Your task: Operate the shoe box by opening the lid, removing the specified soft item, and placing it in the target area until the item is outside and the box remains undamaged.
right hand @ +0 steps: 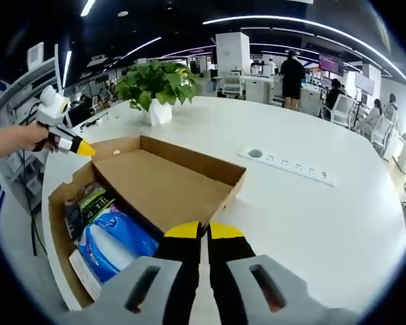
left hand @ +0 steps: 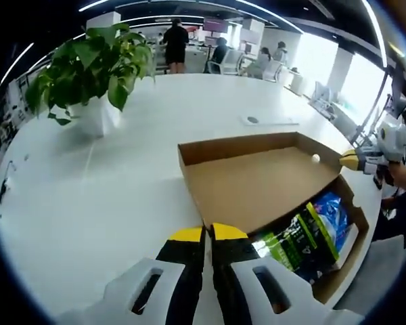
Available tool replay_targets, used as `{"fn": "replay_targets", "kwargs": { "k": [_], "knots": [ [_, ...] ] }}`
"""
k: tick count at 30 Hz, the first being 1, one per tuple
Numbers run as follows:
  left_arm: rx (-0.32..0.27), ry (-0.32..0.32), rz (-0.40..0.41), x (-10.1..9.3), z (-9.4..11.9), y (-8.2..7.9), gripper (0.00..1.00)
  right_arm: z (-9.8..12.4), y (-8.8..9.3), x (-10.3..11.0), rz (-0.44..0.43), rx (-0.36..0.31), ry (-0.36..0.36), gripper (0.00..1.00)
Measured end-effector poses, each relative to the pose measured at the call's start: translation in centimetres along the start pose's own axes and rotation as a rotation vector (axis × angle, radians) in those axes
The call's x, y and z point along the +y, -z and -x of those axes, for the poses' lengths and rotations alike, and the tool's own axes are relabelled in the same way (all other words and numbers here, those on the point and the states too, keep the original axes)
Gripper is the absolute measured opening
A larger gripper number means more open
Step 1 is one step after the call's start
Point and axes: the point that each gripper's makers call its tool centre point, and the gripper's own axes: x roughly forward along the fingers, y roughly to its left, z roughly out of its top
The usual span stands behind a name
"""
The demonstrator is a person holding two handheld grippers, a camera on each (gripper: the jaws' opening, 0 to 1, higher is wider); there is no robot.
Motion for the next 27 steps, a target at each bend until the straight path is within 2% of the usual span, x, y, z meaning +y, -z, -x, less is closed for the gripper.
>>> {"fn": "replay_targets", "kwargs": {
  "k": [19, 27],
  "knots": [
    [0.028, 0.004, 0.027, 0.11, -0.31, 0.36, 0.0, -0.35, 0.23, -0.18, -0.064, 0.031, 0.005, 0.02],
    [0.025, 0.002, -0.003, -0.13, -0.02, 0.39, 0.01, 0.2, 0.22, -0.04, -0.144, 0.022, -0.032, 0.05]
  ]
}}
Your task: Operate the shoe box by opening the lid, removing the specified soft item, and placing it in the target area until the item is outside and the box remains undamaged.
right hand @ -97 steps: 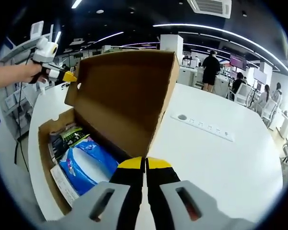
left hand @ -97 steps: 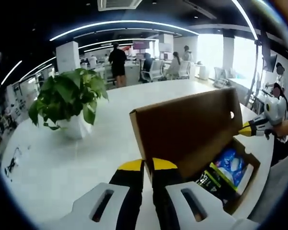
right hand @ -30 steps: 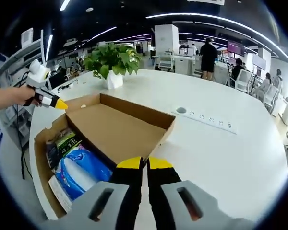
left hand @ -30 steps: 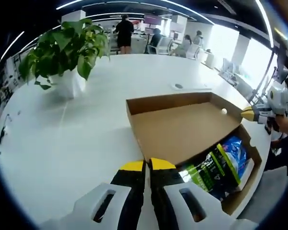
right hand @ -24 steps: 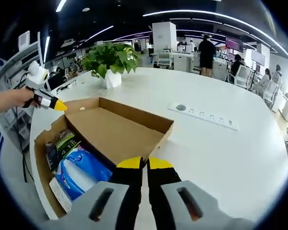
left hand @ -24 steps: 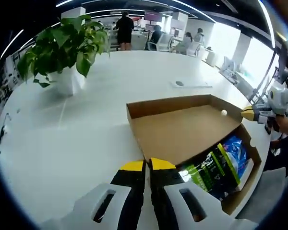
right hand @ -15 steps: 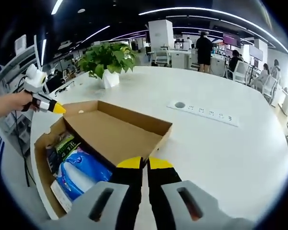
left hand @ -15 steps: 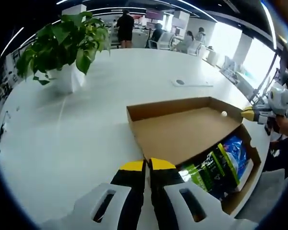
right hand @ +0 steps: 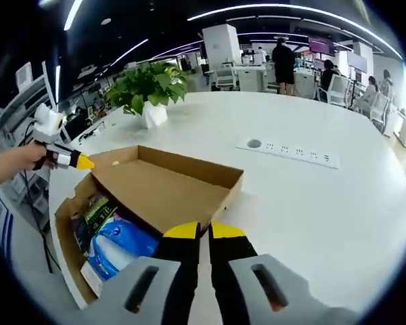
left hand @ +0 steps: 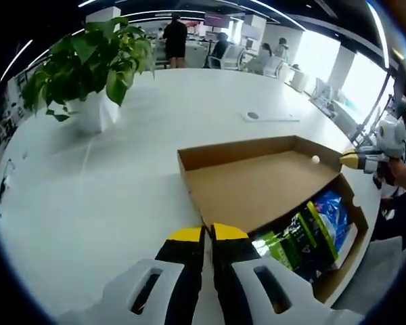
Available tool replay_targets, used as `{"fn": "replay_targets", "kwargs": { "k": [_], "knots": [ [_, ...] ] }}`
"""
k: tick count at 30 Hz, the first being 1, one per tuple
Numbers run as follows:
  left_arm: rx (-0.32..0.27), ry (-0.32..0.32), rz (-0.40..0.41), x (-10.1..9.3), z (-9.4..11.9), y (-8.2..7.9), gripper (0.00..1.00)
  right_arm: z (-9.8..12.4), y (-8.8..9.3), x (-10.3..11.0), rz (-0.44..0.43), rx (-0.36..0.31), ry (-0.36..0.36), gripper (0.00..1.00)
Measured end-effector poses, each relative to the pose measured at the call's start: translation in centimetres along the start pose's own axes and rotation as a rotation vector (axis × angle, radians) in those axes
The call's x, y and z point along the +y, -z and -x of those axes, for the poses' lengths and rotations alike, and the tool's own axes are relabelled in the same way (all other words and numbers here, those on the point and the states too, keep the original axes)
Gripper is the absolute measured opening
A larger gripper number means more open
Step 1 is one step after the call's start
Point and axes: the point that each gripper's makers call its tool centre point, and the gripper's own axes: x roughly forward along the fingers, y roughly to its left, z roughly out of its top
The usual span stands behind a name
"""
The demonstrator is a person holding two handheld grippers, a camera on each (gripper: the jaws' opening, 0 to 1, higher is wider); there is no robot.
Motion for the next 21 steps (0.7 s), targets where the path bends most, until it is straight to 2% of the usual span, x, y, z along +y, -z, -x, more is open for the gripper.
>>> {"fn": "replay_targets", "kwargs": {
  "k": [11, 21],
  "knots": [
    [-0.002, 0.006, 0.007, -0.5, 1.1, 0.3, 0.07, 1.2, 0.4, 1.3, 0.028, 0.003, -0.019, 0.14],
    [0.02, 0.014, 0.009, -1.2, 2.7, 2.3, 0.1, 3.0, 1.5, 2.9, 0.075, 0.009, -0.042, 0.16]
  ]
}}
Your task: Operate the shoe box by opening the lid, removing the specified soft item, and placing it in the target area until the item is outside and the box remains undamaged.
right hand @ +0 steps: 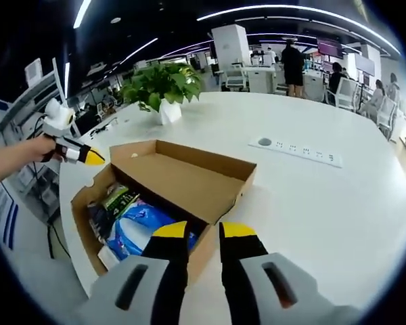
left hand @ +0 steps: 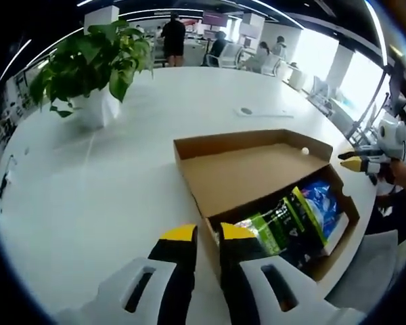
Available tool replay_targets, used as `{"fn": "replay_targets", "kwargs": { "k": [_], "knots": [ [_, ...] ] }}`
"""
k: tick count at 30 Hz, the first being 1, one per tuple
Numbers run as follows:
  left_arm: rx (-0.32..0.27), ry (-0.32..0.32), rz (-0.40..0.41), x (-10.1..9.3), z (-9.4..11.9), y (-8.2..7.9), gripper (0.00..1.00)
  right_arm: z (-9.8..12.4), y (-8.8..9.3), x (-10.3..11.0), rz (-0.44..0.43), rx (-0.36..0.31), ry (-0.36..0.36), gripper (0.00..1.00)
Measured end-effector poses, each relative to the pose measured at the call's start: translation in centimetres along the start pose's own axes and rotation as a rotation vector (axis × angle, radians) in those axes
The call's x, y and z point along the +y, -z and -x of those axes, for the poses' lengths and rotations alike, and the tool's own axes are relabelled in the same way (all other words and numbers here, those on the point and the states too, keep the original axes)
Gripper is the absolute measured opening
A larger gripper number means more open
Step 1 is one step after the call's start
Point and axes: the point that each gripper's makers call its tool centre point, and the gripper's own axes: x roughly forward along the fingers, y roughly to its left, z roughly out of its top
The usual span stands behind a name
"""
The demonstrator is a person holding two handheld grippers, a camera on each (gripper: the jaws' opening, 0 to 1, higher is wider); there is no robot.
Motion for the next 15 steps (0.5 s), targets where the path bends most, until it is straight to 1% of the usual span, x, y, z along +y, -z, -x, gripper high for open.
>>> {"fn": "replay_targets", "kwargs": {
  "k": [8, 9, 15],
  "knots": [
    [0.014, 0.009, 0.006, -0.7, 1.1, 1.7, 0.12, 0.8, 0.0, 1.2, 0.024, -0.009, -0.022, 0.17],
    [0.017, 0.01, 0.006, -0.8, 1.2, 1.9, 0.12, 1.0, 0.0, 1.8, 0.035, -0.011, -0.033, 0.18],
    [0.021, 0.018, 0.015, -1.4, 2.0, 2.9, 0.12, 1.1, 0.2, 3.2, 0.047, -0.012, -0.064, 0.19]
  ]
}}
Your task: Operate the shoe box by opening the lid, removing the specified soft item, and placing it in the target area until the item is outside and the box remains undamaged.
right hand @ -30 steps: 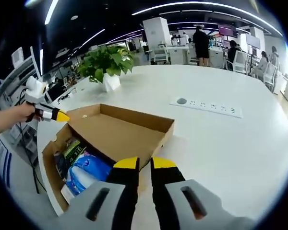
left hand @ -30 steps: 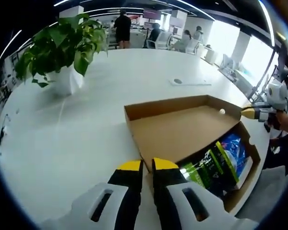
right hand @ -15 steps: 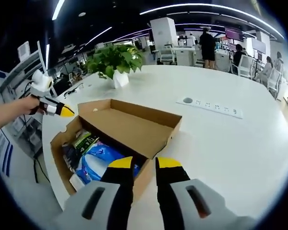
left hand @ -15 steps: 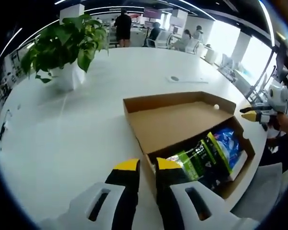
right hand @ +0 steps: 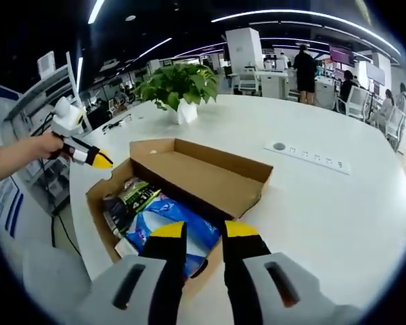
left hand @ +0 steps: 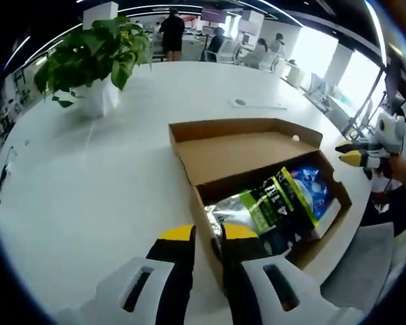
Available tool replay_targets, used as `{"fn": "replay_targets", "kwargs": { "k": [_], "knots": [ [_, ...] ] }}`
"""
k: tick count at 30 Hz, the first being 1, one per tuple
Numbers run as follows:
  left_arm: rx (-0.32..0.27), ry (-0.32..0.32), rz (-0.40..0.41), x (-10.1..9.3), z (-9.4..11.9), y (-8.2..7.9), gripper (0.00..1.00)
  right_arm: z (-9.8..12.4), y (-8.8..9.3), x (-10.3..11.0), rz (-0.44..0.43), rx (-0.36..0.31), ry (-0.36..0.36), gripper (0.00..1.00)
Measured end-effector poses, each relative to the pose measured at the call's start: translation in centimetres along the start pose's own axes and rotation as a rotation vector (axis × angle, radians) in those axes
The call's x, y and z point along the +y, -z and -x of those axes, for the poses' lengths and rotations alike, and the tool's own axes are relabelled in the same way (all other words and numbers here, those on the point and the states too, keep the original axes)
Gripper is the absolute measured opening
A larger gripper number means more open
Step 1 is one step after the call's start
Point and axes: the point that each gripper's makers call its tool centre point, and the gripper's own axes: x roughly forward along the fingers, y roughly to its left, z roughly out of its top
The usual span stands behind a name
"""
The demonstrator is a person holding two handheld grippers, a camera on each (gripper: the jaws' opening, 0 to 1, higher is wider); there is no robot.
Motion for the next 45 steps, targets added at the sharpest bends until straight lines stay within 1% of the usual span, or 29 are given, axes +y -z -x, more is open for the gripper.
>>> {"fn": "replay_targets", "kwargs": {
  "k": [5, 12, 20, 24, 31, 38, 45],
  "knots": [
    [0.007, 0.009, 0.005, -0.7, 0.6, 1.1, 0.13, -0.3, 0.2, 1.4, 0.007, 0.002, -0.03, 0.19],
    [0.019, 0.004, 0.014, -1.5, 1.5, 2.9, 0.13, -1.0, 0.3, 3.2, 0.007, 0.003, -0.069, 0.2],
    [0.034, -0.004, 0.021, -1.8, 1.9, 4.2, 0.12, -1.9, 0.1, 4.7, 0.017, 0.007, -0.103, 0.21],
    [0.053, -0.002, 0.028, -2.0, 2.1, 5.0, 0.12, -2.4, 0.1, 5.6, 0.021, 0.011, -0.12, 0.21],
    [0.074, 0.003, 0.057, -2.4, 2.5, 6.1, 0.1, -3.4, 0.5, 6.9, 0.033, 0.029, -0.149, 0.21],
    [0.101, 0.012, 0.077, -2.9, 2.3, 7.5, 0.04, -4.3, 0.6, 8.1, 0.04, 0.04, -0.174, 0.21],
    [0.086, 0.007, 0.091, -2.8, 2.4, 7.4, 0.04, -5.3, 0.9, 9.1, 0.049, 0.058, -0.193, 0.21]
  ]
}}
